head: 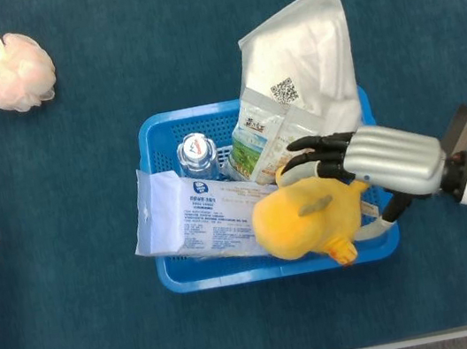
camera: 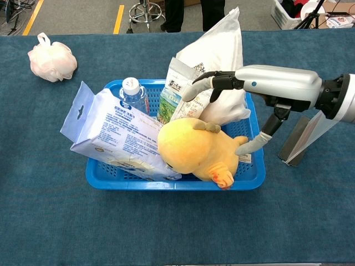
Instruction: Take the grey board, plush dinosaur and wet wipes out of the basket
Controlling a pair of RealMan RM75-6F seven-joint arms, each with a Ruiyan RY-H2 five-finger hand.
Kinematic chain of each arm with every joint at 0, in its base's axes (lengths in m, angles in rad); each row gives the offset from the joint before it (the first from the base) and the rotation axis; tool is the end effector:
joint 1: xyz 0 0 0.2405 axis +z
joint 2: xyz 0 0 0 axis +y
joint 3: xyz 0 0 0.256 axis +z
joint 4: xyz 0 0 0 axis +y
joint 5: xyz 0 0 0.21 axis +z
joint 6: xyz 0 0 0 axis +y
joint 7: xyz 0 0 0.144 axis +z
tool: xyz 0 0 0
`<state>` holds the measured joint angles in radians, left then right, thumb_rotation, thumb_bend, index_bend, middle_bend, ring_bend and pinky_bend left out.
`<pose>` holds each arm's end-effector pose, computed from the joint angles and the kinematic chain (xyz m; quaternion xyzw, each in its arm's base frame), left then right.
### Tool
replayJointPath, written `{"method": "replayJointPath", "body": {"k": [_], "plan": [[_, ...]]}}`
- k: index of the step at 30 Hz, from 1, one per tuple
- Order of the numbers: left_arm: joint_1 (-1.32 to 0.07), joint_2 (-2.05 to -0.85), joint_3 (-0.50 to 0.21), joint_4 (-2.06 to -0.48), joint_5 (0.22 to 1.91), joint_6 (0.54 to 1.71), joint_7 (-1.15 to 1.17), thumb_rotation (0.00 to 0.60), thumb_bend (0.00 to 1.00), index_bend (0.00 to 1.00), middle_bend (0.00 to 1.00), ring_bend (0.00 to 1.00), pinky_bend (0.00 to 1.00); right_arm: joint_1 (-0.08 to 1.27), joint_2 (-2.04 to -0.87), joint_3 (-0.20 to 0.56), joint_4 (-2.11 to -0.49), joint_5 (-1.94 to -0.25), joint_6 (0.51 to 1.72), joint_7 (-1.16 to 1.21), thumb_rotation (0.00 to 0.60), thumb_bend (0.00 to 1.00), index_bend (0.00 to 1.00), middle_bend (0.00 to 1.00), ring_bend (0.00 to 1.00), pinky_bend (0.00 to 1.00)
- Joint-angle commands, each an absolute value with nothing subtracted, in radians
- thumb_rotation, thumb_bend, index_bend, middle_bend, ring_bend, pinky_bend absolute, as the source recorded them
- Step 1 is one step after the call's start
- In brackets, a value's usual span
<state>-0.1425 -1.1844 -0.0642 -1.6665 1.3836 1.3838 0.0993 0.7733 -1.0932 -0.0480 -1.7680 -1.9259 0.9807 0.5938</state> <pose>-0.3015 0.1988 0.1264 -0.5902 -0.4308 -0.3662 0.5762 -0.1242 -0.2593 0.0634 0.8125 -0.4045 0.4119 0.0814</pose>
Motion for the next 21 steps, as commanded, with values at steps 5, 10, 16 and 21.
{"method": "replayJointPath", "body": {"k": [5, 10, 16, 21], "plan": [[-0.14, -1.184, -0.062, -1.665, 1.386, 1.387, 0.094, 0.6, 0.19, 0.24, 0.24, 0.15, 0.39, 0.815, -1.144, -0.059, -1.726, -1.907, 0.944, 0.606, 0.6, 0.0, 0.18, 0.16, 0.06, 0.25], [-0.137, -1.183, -0.06, -1.662, 1.384, 1.389, 0.088, 0.6, 0.19, 0.24, 0.24, 0.15, 0.39, 0.846, -1.198, -0.065, -1.682, -1.887, 0.922, 0.634, 0.6, 0.0, 0.18, 0.13, 0.04, 0.25], [-0.13, -1.182, -0.058, -1.656, 1.379, 1.393, 0.077, 0.6, 0.19, 0.24, 0.24, 0.15, 0.4, 0.876, -1.26, -0.082, -1.622, -1.886, 0.932, 0.709, 0.6, 0.0, 0.18, 0.14, 0.04, 0.26], [-0.125, -1.182, -0.057, -1.652, 1.38, 1.398, 0.067, 0.6, 0.19, 0.24, 0.24, 0.15, 0.4, 0.886, -1.302, -0.09, -1.579, -1.881, 0.96, 0.754, 0.6, 0.0, 0.24, 0.22, 0.12, 0.32]]}}
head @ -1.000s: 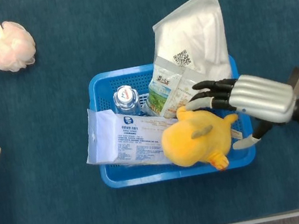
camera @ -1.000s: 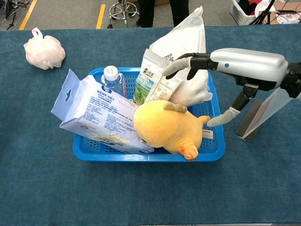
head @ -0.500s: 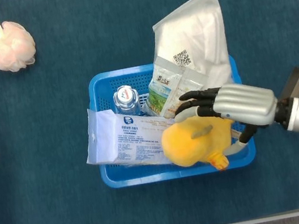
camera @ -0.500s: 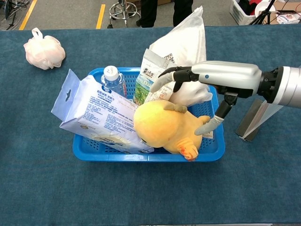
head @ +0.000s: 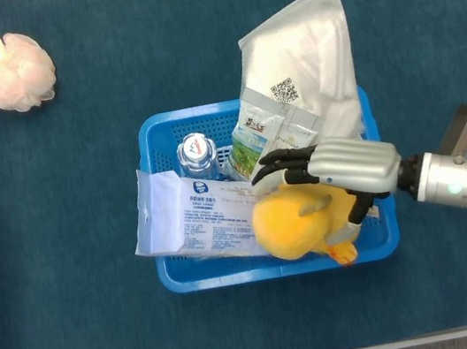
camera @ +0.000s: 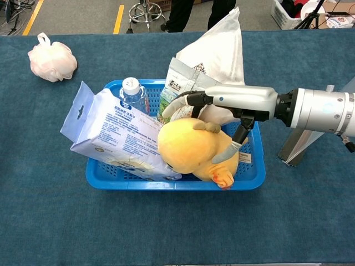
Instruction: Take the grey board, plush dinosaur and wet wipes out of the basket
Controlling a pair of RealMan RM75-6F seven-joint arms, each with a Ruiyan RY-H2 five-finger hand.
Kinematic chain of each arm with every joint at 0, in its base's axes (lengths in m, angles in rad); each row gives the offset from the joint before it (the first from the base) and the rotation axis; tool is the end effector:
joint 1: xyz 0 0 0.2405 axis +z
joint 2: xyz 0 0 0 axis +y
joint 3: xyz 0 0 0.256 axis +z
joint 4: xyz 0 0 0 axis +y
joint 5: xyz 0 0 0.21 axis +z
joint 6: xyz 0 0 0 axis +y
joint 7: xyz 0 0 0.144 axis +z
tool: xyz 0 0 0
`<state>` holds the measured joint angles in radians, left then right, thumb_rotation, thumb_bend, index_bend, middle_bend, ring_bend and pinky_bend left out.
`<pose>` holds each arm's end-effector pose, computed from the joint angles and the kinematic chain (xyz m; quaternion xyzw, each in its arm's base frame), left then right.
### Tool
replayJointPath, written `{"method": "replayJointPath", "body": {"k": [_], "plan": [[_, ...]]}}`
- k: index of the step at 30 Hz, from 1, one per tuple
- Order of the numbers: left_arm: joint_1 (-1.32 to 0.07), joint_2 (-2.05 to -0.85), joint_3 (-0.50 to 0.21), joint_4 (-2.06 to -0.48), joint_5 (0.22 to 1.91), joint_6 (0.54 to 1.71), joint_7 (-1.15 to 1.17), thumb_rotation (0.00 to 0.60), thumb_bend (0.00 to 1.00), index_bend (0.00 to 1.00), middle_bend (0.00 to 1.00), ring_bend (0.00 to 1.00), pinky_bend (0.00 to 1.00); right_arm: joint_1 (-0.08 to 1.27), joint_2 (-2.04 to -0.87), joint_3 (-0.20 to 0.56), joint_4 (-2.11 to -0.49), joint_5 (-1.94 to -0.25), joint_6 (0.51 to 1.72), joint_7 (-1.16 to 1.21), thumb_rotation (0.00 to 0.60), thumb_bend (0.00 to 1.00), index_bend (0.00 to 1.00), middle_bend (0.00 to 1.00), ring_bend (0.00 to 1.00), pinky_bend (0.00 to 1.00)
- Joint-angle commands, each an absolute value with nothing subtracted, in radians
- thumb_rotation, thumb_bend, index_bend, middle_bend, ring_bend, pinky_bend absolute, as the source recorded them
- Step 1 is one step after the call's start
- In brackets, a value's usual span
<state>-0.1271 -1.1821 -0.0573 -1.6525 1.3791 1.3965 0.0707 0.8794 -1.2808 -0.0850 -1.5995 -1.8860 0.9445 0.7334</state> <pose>-0.3085 0.1932 0.1294 -0.5801 -0.4382 -0.3658 0.5810 -0.1182 -0.2771 0.0119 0.8042 -0.4462 0.3912 0.0327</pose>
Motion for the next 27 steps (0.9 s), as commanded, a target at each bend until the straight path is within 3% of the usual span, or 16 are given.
{"method": "replayJointPath", "body": {"k": [1, 8, 14, 27], "plan": [[-0.125, -1.181, -0.056, -1.651, 1.38, 1.398, 0.066, 0.6, 0.19, 0.24, 0.24, 0.15, 0.4, 0.887, -1.308, -0.092, -1.573, -1.879, 0.966, 0.76, 0.6, 0.0, 0.27, 0.25, 0.14, 0.34], [-0.121, -1.18, -0.055, -1.65, 1.379, 1.4, 0.059, 0.6, 0.19, 0.24, 0.24, 0.15, 0.4, 0.881, -1.335, -0.096, -1.543, -1.845, 0.997, 0.778, 0.6, 0.0, 0.51, 0.45, 0.35, 0.45], [-0.121, -1.181, -0.055, -1.649, 1.378, 1.397, 0.061, 0.6, 0.19, 0.24, 0.24, 0.15, 0.4, 0.87, -1.344, -0.097, -1.531, -1.812, 1.012, 0.778, 0.6, 0.0, 0.61, 0.54, 0.44, 0.51], [-0.124, -1.183, -0.056, -1.651, 1.377, 1.393, 0.066, 0.6, 0.19, 0.24, 0.24, 0.15, 0.4, 0.825, -1.341, -0.047, -1.535, -1.76, 1.149, 0.849, 0.6, 0.0, 0.64, 0.57, 0.47, 0.54]]}}
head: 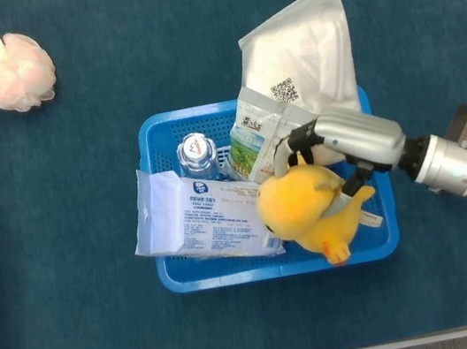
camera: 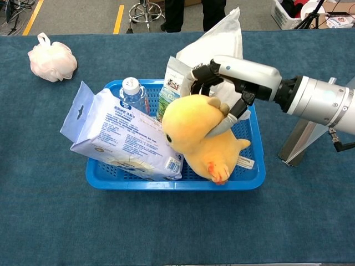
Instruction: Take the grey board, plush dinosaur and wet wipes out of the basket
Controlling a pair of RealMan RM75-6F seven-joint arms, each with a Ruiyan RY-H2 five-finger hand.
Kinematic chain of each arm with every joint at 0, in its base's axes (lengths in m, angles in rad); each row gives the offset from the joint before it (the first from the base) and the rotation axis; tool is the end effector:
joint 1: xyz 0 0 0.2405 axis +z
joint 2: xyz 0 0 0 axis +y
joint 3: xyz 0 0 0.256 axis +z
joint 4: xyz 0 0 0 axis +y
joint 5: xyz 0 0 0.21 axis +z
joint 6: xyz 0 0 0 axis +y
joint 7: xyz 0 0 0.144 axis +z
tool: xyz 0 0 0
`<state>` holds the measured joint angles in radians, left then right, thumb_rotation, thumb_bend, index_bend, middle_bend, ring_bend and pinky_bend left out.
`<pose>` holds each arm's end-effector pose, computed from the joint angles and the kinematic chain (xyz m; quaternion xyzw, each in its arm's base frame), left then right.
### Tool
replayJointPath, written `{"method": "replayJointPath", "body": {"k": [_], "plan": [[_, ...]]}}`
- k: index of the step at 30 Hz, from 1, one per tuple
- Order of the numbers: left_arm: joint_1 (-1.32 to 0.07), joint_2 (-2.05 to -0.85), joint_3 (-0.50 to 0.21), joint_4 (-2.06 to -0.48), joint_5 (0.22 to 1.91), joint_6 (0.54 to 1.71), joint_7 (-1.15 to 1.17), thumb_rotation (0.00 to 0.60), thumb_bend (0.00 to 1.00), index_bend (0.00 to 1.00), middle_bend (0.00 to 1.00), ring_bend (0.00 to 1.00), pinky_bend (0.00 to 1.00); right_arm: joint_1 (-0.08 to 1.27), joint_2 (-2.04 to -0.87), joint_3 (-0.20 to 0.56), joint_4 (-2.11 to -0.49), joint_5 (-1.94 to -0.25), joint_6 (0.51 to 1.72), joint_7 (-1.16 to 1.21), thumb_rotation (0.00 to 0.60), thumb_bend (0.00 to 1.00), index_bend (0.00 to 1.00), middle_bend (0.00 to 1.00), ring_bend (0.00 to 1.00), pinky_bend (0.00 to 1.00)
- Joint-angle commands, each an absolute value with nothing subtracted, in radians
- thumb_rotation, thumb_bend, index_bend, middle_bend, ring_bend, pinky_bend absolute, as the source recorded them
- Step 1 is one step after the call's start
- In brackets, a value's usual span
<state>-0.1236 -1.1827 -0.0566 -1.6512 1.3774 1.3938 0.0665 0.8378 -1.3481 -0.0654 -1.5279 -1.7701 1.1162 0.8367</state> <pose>-0.3098 0.1919 0.1290 -0.5787 -0.4416 -0.3646 0.5808 -0.1189 -0.2944 0.0192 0.7142 -0.5027 0.4859 0.0332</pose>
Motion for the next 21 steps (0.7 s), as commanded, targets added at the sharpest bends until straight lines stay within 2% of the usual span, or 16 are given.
{"method": "replayJointPath", "body": {"k": [1, 11, 21], "plan": [[-0.124, -1.183, -0.056, -1.651, 1.377, 1.393, 0.066, 0.6, 0.19, 0.24, 0.24, 0.15, 0.4, 0.821, -1.336, -0.042, -1.539, -1.758, 1.161, 0.847, 0.6, 0.0, 0.64, 0.57, 0.47, 0.54], [-0.127, -1.187, -0.058, -1.653, 1.379, 1.391, 0.071, 0.6, 0.19, 0.24, 0.24, 0.15, 0.4, 0.764, -1.261, 0.012, -1.607, -1.744, 1.291, 0.781, 0.6, 0.0, 0.64, 0.57, 0.47, 0.54], [-0.132, -1.19, -0.061, -1.658, 1.379, 1.389, 0.083, 0.6, 0.19, 0.24, 0.24, 0.15, 0.4, 0.677, -1.128, 0.056, -1.706, -1.736, 1.428, 0.674, 0.6, 0.0, 0.64, 0.57, 0.48, 0.54]]}}
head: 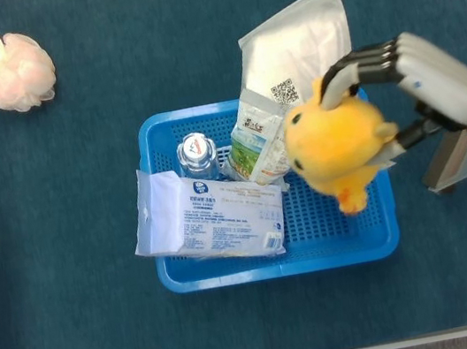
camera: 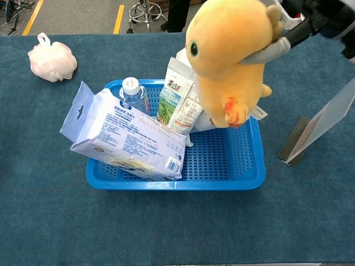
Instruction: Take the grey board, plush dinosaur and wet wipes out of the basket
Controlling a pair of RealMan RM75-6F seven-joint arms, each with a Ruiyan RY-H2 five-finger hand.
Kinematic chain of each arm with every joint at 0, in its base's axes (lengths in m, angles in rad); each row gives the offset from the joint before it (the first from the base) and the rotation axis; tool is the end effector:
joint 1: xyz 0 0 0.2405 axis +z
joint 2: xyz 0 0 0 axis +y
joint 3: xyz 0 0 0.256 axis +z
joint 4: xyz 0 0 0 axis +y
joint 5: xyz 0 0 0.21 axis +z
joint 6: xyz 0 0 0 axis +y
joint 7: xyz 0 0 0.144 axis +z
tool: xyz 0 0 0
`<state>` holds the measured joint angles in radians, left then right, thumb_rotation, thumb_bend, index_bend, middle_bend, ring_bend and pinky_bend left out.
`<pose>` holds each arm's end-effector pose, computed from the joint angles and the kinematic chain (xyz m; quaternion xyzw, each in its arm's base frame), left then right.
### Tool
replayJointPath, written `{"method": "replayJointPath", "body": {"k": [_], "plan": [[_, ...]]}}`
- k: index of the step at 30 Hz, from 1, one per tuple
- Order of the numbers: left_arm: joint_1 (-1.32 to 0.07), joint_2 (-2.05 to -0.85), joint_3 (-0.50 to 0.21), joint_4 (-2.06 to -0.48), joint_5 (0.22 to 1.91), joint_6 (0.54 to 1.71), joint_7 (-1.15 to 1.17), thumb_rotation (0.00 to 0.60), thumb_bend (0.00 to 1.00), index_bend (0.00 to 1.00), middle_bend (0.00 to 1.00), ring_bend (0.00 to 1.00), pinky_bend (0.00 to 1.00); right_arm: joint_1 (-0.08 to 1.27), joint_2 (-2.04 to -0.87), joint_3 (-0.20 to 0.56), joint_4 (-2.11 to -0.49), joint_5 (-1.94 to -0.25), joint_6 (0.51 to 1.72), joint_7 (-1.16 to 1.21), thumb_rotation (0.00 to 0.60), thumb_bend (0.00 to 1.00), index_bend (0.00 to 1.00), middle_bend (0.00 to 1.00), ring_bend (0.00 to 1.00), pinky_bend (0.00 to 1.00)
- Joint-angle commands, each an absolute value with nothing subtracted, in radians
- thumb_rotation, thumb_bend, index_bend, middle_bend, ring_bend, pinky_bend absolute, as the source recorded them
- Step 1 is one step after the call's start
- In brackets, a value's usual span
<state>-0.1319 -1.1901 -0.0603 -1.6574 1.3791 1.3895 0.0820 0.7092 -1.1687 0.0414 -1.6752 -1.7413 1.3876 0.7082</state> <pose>-0.3056 0.1950 0.1258 -0.5827 -0.4387 -0.3665 0.5777 -0.1151 -0.2952 0.1133 0.6484 -0.4155 0.6290 0.1063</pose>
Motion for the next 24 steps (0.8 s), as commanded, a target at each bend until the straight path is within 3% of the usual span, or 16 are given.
{"method": "replayJointPath", "body": {"k": [1, 9, 18, 24], "plan": [[-0.133, -1.19, -0.061, -1.659, 1.378, 1.389, 0.084, 0.6, 0.19, 0.24, 0.24, 0.15, 0.4, 0.667, -1.113, 0.059, -1.715, -1.735, 1.441, 0.662, 0.6, 0.0, 0.64, 0.57, 0.48, 0.54], [-0.139, -1.196, -0.062, -1.67, 1.378, 1.385, 0.102, 0.6, 0.19, 0.24, 0.24, 0.15, 0.41, 0.565, -1.002, 0.065, -1.773, -1.721, 1.525, 0.513, 0.6, 0.0, 0.64, 0.57, 0.48, 0.54], [-0.15, -1.203, -0.064, -1.68, 1.372, 1.373, 0.124, 0.6, 0.19, 0.24, 0.24, 0.15, 0.41, 0.459, -0.981, 0.092, -1.773, -1.709, 1.638, 0.343, 0.6, 0.0, 0.64, 0.57, 0.48, 0.54], [-0.151, -1.212, -0.061, -1.679, 1.37, 1.369, 0.127, 0.6, 0.19, 0.24, 0.24, 0.15, 0.41, 0.417, -0.956, 0.097, -1.779, -1.688, 1.636, 0.251, 0.6, 0.0, 0.64, 0.57, 0.48, 0.54]]}}
